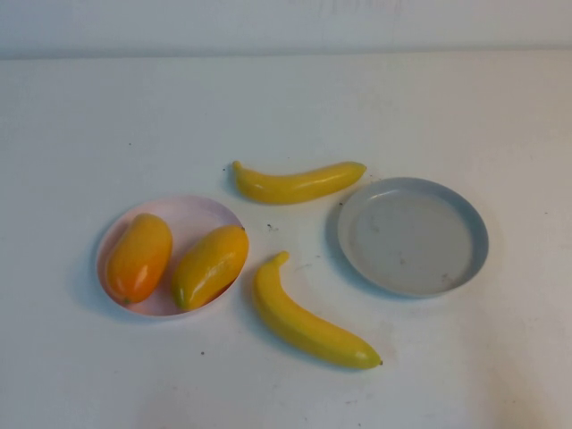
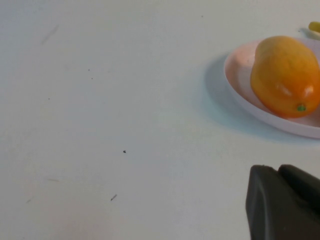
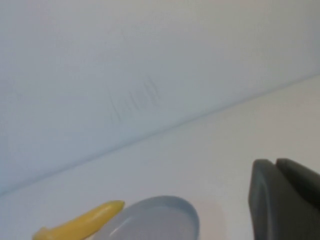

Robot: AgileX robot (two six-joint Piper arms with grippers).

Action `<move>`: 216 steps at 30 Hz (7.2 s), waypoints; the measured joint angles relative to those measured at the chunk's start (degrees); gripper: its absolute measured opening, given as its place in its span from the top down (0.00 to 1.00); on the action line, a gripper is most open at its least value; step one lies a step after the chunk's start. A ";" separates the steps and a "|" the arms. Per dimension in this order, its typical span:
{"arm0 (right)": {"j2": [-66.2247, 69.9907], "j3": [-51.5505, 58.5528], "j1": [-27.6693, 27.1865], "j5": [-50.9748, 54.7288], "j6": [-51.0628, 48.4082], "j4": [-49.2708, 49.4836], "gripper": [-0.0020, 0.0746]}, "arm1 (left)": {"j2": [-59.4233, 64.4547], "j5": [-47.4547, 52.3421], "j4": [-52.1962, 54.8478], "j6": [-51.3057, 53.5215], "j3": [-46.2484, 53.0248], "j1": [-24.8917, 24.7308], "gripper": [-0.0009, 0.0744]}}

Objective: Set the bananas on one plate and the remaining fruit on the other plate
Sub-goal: Put another type of fruit in the right plate

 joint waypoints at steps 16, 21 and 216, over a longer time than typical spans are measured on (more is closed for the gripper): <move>27.48 -29.21 0.21 45.89 -2.55 5.04 1.00 | -0.03 0.00 0.00 0.00 0.00 0.00 0.99; 42.06 -37.14 0.34 52.65 -10.81 3.79 1.00 | -0.03 0.00 0.00 0.00 0.00 0.00 0.99; 106.25 -80.08 26.54 48.67 6.04 -14.26 0.44 | -0.12 0.00 0.00 0.00 0.00 0.00 0.99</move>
